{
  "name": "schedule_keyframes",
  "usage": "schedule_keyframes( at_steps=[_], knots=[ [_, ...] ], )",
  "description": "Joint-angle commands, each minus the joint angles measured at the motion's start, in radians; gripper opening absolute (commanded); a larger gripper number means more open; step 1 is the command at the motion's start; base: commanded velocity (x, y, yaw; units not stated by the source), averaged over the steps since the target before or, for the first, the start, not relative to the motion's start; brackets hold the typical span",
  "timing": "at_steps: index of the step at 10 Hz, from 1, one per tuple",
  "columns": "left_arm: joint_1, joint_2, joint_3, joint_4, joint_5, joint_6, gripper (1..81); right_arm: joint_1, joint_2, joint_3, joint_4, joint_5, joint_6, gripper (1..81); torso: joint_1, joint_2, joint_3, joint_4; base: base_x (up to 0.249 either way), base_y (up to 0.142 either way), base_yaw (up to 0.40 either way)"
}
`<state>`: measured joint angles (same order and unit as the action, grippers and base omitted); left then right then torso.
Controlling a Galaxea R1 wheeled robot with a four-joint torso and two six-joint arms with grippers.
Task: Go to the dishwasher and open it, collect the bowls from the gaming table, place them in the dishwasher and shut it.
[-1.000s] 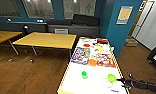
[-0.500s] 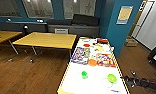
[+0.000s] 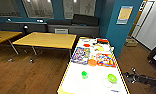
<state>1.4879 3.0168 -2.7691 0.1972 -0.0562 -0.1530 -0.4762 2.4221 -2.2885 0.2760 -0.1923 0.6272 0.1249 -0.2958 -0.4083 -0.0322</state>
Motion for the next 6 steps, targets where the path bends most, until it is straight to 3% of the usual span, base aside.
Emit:
schedule_keyframes(
  at_steps=[1,6],
  knots=[
    [-0.022,-0.004,-0.003,-0.004,0.062,0.004,81.1,0.141,0.022,-0.06,0.009,-0.021,0.0,81.1,0.0,0.0,0.0,0.0,0.0,0.0,0.0],
    [-0.027,-0.001,-0.003,-0.004,0.064,0.004,81.1,0.095,0.076,-0.091,0.017,-0.004,0.003,81.1,0.0,0.0,0.0,0.0,0.0,0.0,0.0]
  ],
)
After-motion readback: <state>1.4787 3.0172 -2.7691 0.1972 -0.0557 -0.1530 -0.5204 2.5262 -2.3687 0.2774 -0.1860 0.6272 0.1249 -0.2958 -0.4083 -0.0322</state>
